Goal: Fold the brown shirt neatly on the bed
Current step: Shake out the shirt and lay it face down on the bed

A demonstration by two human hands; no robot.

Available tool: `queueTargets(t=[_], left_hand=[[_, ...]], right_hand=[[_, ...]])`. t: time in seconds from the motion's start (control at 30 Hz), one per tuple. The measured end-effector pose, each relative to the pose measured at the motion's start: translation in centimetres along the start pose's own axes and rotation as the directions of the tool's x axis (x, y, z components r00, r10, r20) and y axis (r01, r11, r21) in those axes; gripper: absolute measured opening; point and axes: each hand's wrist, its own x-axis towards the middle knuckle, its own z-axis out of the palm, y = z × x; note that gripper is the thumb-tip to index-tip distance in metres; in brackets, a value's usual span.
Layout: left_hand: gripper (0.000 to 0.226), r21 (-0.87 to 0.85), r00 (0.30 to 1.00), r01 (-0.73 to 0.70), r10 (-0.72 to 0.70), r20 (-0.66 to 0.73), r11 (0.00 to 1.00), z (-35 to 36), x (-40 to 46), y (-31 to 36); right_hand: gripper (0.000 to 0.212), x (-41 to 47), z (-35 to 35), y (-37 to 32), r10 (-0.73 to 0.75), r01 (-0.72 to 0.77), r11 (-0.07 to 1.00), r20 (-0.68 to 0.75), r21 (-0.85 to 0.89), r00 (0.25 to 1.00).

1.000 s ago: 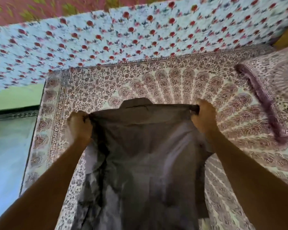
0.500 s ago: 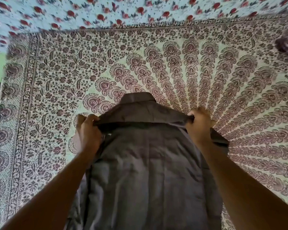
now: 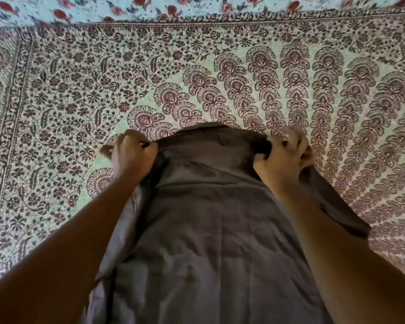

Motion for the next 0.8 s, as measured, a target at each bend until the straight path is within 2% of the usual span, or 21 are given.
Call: queueTargets(t=[0.07,0.13,0.2,0.27,0.33,0.37,0.43,0.5,0.6,0.7,0.73,0.8], left_hand=[[0.041,-0.022,0.994,-0.003,0.005,0.106,1.000,0.6,2.3,1.1],[0.047,-0.024,0.981,-0.023,0.028,0.194,0.999,1.2,4.3,2.3],[0.041,-0.009,0.957,-0.073,0.073,0.281,0.997,1.7,5.7,3.5],[0.042,-0.026,0.911,-0.075,0.079,0.406,0.997,2.5,6.8,4.2],[0.034,-0.034,0.906,-0.057,0.066,0.419,0.998,3.5,7.1,4.6],[0.031,-0.058,0.935,-0.052,0.069,0.347,0.997,3.8,7.1,4.7],[0.026,-0.064,0.989,-0.096,0.103,0.104,0.993,4.3,6.6,5.0],[0.024,0.059,0.975,-0.209,0.213,-0.068,0.976,4.9,6.1,5.2],[0.025,0.129,0.934,-0.313,0.329,-0.136,0.941,5.9,5.6,5.1],[0.020,0.106,0.921,-0.335,0.349,-0.173,0.936,6.8,5.8,4.8],[0.021,0.097,0.914,-0.345,0.357,-0.190,0.934,7.1,5.9,4.8],[0.021,0.087,0.901,-0.364,0.374,-0.220,0.927,7.4,5.9,4.8]], right_hand=[[0.033,1.2,0.9,-2.0,-0.166,0.164,0.986,-0.099,-0.029,0.981],[0.033,3.2,1.5,-4.5,-0.214,0.216,0.976,-0.061,0.022,0.975],[0.031,5.5,1.7,-6.6,-0.206,0.177,0.970,0.176,0.164,0.963],[0.026,7.5,1.2,-8.0,-0.181,0.068,0.964,0.450,0.257,0.875],[0.040,8.4,0.9,-8.7,-0.159,0.027,0.972,0.567,0.233,0.808],[0.039,8.6,1.1,-8.9,-0.146,0.033,0.976,0.541,0.214,0.828],[0.027,8.5,1.7,-9.1,-0.138,0.079,0.980,0.342,0.182,0.929],[0.027,8.1,2.5,-9.3,-0.131,0.116,0.987,0.138,0.116,0.982],[0.029,7.7,4.4,-9.1,-0.149,0.149,0.989,0.030,0.003,0.988],[0.022,8.2,5.9,-9.0,-0.203,0.194,0.978,-0.131,-0.077,0.970],[0.021,8.4,6.1,-9.1,-0.217,0.209,0.976,-0.146,-0.067,0.965],[0.022,8.5,6.0,-9.5,-0.214,0.212,0.977,-0.075,-0.031,0.974]])
